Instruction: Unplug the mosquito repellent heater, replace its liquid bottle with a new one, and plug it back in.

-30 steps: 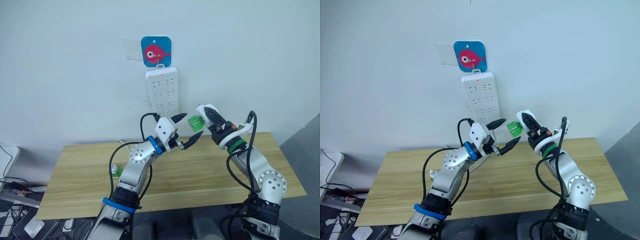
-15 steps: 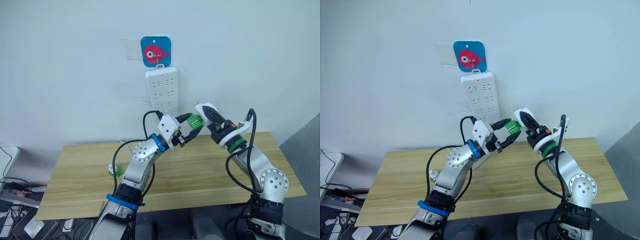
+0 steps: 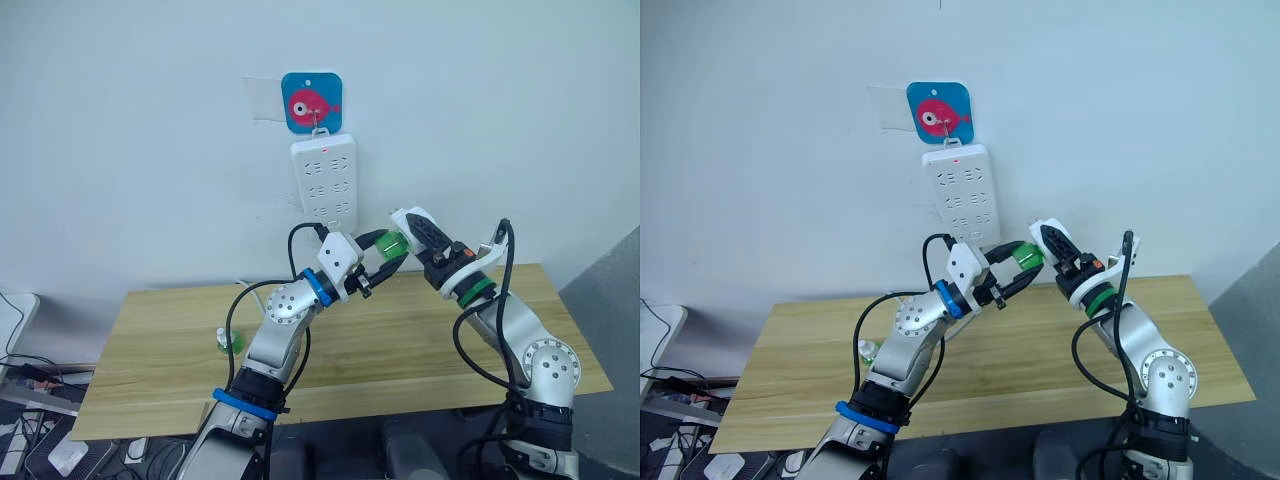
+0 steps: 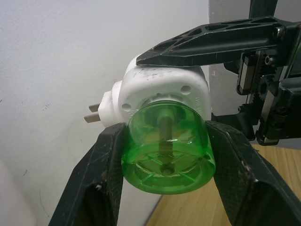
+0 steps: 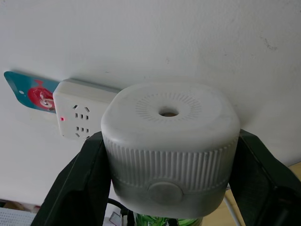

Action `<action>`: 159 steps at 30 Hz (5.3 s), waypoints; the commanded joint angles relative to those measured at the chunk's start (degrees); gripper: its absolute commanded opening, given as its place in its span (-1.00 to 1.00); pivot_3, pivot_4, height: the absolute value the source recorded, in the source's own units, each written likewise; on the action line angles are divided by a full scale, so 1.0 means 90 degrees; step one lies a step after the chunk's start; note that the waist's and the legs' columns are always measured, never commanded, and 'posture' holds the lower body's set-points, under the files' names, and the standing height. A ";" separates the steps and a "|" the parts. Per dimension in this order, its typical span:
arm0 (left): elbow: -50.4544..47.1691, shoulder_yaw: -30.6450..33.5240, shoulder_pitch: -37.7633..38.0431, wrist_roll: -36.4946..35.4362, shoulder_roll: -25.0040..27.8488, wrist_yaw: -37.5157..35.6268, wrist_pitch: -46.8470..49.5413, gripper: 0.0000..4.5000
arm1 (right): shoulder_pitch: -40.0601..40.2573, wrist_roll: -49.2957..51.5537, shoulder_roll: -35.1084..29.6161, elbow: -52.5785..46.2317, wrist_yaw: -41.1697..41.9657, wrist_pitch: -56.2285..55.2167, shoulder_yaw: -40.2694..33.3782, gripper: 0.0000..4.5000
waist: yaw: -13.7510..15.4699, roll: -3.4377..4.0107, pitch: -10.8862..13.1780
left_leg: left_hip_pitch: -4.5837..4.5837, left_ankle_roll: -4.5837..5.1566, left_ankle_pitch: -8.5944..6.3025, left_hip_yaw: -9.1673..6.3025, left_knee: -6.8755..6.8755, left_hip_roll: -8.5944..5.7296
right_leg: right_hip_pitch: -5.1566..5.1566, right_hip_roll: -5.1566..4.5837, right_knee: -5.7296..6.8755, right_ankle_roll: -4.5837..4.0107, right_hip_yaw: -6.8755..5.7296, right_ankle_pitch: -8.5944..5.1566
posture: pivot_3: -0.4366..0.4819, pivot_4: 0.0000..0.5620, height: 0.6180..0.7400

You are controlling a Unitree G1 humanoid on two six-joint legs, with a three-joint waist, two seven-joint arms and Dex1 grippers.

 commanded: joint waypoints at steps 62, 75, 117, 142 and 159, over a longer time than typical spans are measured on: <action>-0.1038 0.1961 -0.0325 -0.6363 0.1706 -0.0535 0.8609 0.99 | -0.2677 -0.2753 -0.3870 0.2775 0.7854 0.5155 0.1731 0.35 | 0.0273 -0.0001 0.0057 | -0.0080 -0.0003 0.0004 -0.0115 0.0026 -0.0003 | -0.0009 -0.0016 -0.0058 -0.0004 -0.0120 0.0006 | -0.13 -0.48 1.00; -0.2738 0.0201 0.1107 -0.0882 0.2817 -0.2425 0.0198 0.99 | -0.2942 -0.3095 -0.3630 0.3665 0.7722 0.5268 0.1196 0.35 | 0.0391 0.0010 0.0080 | -0.0082 -0.0038 0.0021 -0.0079 0.0001 -0.0021 | -0.0010 -0.0069 -0.0089 -0.0025 -0.0115 0.0006 | -0.08 -0.42 1.00; -0.2306 -0.0018 0.0044 -0.5187 0.2258 -0.0126 0.4732 0.01 | -0.2786 -0.3114 -0.3964 0.2821 0.8198 0.5275 0.1647 0.35 | 0.0321 0.0003 0.0104 | -0.0095 0.0006 0.0005 -0.0126 0.0021 -0.0024 | -0.0009 -0.0056 -0.0057 -0.0012 -0.0157 0.0006 | -0.11 -0.41 1.00; -0.2273 0.1049 -0.0376 -0.5502 0.2952 -0.0487 0.6054 0.99 | -0.2884 -0.3625 -0.3994 0.3156 0.8626 0.4927 0.1703 0.35 | 0.0323 0.0002 0.0107 | -0.0085 -0.0045 0.0033 -0.0125 0.0017 -0.0019 | -0.0010 -0.0030 -0.0054 -0.0017 -0.0136 0.0006 | -0.10 -0.49 1.00; -0.0981 -0.0439 0.0401 0.1586 0.2496 -0.0885 -0.3579 0.99 | -0.3081 -0.3658 -0.3589 0.3509 0.8283 0.5271 0.1248 0.35 | 0.0407 0.0004 0.0105 | -0.0095 -0.0015 0.0017 -0.0097 0.0014 -0.0032 | -0.0017 -0.0092 -0.0068 -0.0019 -0.0139 0.0012 | -0.08 -0.51 1.00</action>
